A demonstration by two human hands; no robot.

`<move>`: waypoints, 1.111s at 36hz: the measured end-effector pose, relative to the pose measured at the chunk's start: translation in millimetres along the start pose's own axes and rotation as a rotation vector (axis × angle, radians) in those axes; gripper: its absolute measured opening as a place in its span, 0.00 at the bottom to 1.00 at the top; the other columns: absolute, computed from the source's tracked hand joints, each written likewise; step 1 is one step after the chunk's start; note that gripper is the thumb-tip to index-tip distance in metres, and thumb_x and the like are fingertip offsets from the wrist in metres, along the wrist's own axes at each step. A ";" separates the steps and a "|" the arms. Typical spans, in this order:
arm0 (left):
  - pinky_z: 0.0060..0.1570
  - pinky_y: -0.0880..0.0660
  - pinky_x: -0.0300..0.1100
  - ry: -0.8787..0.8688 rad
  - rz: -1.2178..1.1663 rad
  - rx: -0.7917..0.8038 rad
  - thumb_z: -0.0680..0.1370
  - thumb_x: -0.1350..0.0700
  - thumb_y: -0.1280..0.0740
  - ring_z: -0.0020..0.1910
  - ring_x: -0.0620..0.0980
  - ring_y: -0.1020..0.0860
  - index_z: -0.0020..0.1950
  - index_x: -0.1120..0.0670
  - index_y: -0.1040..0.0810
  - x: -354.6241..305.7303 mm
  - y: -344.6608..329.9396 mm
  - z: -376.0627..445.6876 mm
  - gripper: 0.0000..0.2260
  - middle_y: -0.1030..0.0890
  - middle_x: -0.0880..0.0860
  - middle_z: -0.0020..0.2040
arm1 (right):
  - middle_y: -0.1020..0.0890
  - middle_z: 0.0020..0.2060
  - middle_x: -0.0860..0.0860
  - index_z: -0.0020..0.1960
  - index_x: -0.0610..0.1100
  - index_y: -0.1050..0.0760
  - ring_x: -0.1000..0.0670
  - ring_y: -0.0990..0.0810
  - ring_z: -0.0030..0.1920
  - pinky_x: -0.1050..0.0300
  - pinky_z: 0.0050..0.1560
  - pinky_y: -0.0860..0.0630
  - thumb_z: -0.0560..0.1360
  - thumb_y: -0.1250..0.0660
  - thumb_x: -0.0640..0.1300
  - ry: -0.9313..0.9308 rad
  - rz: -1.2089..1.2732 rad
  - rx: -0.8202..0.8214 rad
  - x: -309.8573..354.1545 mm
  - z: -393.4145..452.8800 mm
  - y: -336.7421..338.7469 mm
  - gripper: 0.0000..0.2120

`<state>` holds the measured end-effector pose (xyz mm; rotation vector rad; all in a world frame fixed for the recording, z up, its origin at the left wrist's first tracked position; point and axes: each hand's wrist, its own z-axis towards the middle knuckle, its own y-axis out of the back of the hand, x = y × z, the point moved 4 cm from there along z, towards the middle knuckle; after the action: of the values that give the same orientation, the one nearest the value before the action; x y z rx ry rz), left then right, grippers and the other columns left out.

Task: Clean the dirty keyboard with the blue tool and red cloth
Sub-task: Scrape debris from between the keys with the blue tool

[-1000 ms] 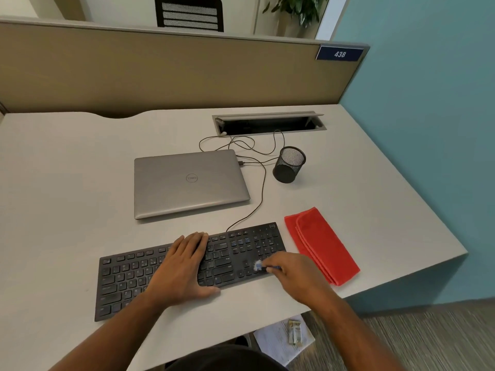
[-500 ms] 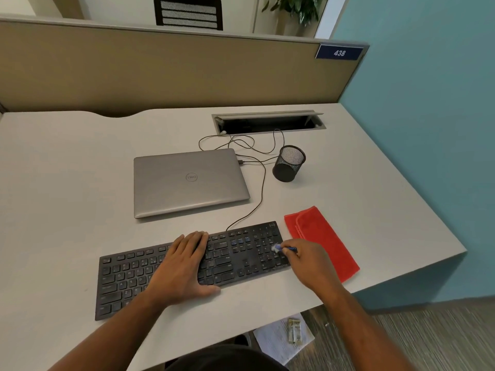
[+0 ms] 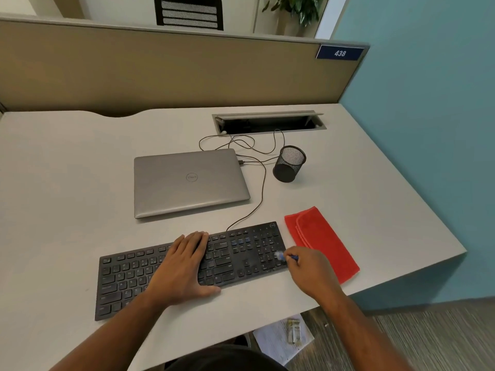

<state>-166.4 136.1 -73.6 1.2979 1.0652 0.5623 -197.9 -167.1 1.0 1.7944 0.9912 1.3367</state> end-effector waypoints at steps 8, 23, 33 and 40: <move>0.79 0.65 0.46 0.007 0.000 0.007 0.67 0.16 0.44 0.83 0.52 0.49 0.85 0.54 0.53 0.1 0.5 -0.3 0.60 0.46 0.53 0.84 | 0.19 0.34 0.58 0.53 0.54 0.17 0.57 0.23 0.32 0.66 0.33 0.28 0.81 0.35 0.46 0.000 0.024 -0.023 0.0 8.2 11.8 0.08; 0.78 0.68 0.45 0.016 -0.012 0.007 0.66 0.16 0.44 0.83 0.51 0.53 0.85 0.53 0.56 -0.4 1.4 -1.2 0.60 0.49 0.53 0.85 | 0.16 0.47 0.55 0.62 0.51 0.19 0.60 0.24 0.39 0.71 0.37 0.33 0.82 0.36 0.47 0.020 -0.057 0.080 -6.5 -2.0 0.8 0.11; 0.79 0.67 0.44 0.006 -0.006 0.014 0.67 0.16 0.43 0.82 0.51 0.50 0.85 0.54 0.52 -2.1 3.0 -1.1 0.59 0.45 0.53 0.84 | 0.18 0.56 0.61 0.65 0.56 0.21 0.67 0.25 0.47 0.78 0.46 0.34 0.83 0.39 0.50 0.182 0.002 0.110 18.5 -35.0 -34.6 0.13; 0.79 0.67 0.43 0.011 -0.013 0.030 0.67 0.16 0.42 0.81 0.54 0.46 0.85 0.54 0.50 -1.7 2.4 -1.0 0.59 0.42 0.55 0.83 | 0.20 0.44 0.65 0.59 0.58 0.21 0.66 0.24 0.40 0.73 0.39 0.30 0.83 0.39 0.47 -0.040 0.087 -0.110 -15.1 -40.2 -25.3 0.11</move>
<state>-167.4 135.7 -70.7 1.3140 1.0944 0.5465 -244.0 -165.0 -17.9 1.7920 0.8109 1.3752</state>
